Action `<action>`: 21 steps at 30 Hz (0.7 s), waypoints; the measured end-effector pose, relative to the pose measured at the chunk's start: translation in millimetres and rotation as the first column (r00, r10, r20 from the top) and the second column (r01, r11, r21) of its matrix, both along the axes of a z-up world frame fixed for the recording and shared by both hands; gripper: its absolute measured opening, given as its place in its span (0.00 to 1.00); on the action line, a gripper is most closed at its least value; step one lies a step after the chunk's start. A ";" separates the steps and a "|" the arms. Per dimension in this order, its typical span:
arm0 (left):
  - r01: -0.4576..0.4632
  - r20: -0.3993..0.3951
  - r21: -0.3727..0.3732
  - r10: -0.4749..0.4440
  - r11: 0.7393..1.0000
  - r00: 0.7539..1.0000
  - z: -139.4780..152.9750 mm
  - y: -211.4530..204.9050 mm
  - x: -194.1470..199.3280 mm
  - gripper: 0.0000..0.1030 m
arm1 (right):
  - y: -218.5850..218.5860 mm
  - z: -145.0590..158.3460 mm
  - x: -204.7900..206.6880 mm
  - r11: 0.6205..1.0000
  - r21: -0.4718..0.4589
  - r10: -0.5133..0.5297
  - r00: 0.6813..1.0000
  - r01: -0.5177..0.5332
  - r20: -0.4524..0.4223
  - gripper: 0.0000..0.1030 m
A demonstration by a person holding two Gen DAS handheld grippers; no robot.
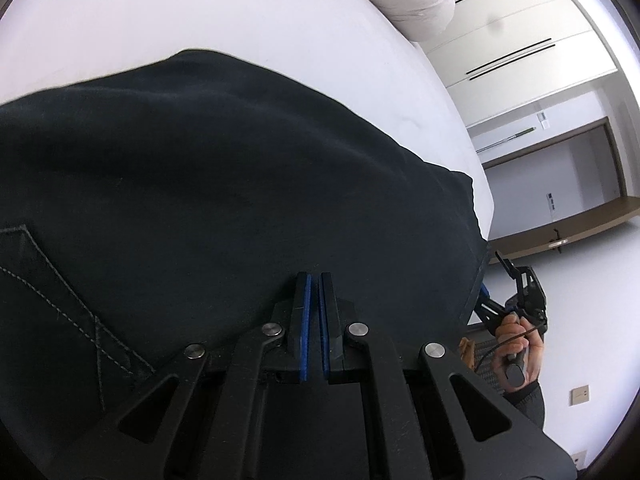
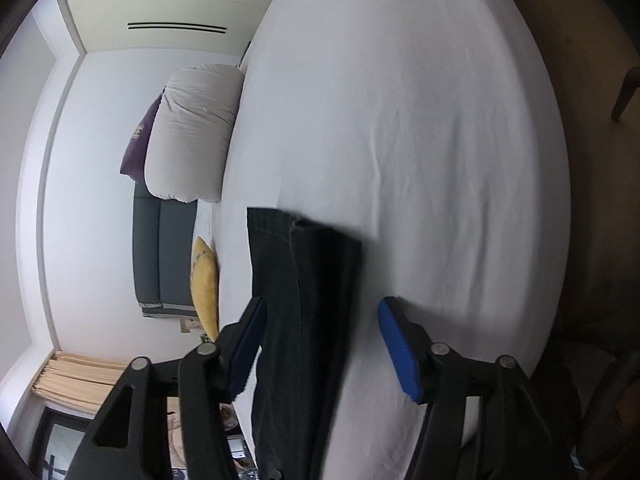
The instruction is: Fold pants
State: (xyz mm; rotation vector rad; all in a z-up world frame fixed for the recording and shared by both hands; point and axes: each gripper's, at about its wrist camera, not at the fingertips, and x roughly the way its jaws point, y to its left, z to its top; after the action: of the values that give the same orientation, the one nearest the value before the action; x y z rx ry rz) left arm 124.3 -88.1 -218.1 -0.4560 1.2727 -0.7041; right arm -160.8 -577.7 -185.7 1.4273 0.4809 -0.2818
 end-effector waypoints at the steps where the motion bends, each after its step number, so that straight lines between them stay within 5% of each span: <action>1: -0.002 -0.001 -0.003 0.002 1.000 1.000 0.2 8.3 -2.5 0.04 | -2.1 1.9 0.3 1.000 0.000 0.004 1.000 -0.004 0.018 0.50; 3: 0.001 0.007 0.004 -0.001 1.000 1.000 -0.2 10.2 -3.9 0.04 | -5.3 0.3 5.7 1.000 0.016 0.020 0.998 -0.021 0.054 0.41; 12: 0.007 0.022 0.014 -0.007 1.000 1.000 -6.6 -12.2 -2.7 0.04 | -14.1 -17.0 27.1 0.997 0.077 0.011 0.993 -0.020 0.114 0.36; 21: 0.001 0.022 0.009 -0.001 1.000 1.000 -8.2 -11.7 -2.8 0.04 | -19.4 -23.2 42.9 0.997 0.074 -0.015 0.991 0.006 0.133 0.11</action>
State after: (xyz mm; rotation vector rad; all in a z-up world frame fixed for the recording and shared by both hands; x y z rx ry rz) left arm 121.5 -99.8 -226.3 -0.4388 1.2549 -0.7021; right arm -117.9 -597.1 -209.0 1.5101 0.3777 -0.1770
